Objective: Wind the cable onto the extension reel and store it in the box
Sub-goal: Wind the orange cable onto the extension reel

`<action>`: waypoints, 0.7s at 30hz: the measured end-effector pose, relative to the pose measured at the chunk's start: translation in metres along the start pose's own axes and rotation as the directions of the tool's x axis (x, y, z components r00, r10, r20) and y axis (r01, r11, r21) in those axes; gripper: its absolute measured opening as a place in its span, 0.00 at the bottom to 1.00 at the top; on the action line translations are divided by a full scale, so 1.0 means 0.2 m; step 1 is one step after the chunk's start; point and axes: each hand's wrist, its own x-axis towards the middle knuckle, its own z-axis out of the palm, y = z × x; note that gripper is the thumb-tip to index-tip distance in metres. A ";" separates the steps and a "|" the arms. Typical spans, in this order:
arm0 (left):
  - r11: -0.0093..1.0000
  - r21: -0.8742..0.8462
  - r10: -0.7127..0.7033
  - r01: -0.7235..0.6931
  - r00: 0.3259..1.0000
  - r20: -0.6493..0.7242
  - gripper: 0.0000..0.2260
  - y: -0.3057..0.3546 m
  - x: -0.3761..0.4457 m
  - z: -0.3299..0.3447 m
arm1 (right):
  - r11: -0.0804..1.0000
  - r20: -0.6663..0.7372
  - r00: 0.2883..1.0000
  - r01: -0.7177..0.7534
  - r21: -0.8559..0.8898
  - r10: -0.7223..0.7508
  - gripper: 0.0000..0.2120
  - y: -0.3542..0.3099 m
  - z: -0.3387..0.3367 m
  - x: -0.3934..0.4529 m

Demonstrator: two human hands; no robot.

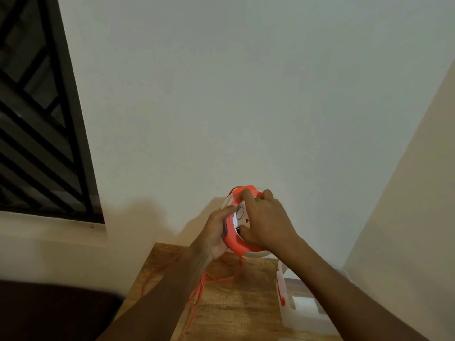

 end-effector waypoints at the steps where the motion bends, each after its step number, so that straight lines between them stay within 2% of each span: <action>1: 0.999 0.048 0.002 -0.002 1.000 0.005 0.19 0.02 0.00 0.00 | 1.000 0.000 1.000 0.006 -0.005 -0.006 0.30 0.01 -0.01 -0.01; 4: 0.980 0.191 0.052 -0.060 0.997 0.051 0.23 0.07 0.01 0.00 | 0.999 -0.006 1.000 0.019 0.040 -0.019 0.33 0.03 0.00 -0.04; 6: 0.969 0.225 0.085 -0.103 0.992 0.091 0.22 0.10 0.01 0.01 | 0.997 -0.018 0.998 0.055 0.051 -0.055 0.34 0.05 -0.01 -0.04; 10: 0.920 0.354 0.174 -0.166 0.985 0.011 0.18 0.12 0.00 0.05 | 0.973 -0.066 0.974 0.209 -0.096 -0.216 0.36 0.07 -0.02 -0.03; 13: 0.885 0.417 0.235 -0.209 0.972 -0.013 0.17 0.12 0.01 0.07 | 0.963 -0.106 0.969 0.200 -0.179 -0.221 0.36 0.07 -0.03 -0.05; 16: 0.922 0.331 0.225 -0.200 0.974 -0.037 0.22 0.12 -0.01 0.08 | 0.986 -0.182 0.976 0.092 -0.141 -0.117 0.34 0.06 -0.01 -0.05; 19: 0.952 0.228 0.225 -0.202 0.971 -0.077 0.21 0.10 -0.01 0.10 | 0.994 -0.221 0.970 -0.106 -0.008 0.101 0.33 0.05 -0.02 -0.03; 21: 0.971 0.156 0.202 -0.182 0.972 -0.120 0.25 0.06 -0.01 0.11 | 0.957 -0.211 0.935 -0.266 0.115 0.285 0.32 0.07 -0.02 -0.02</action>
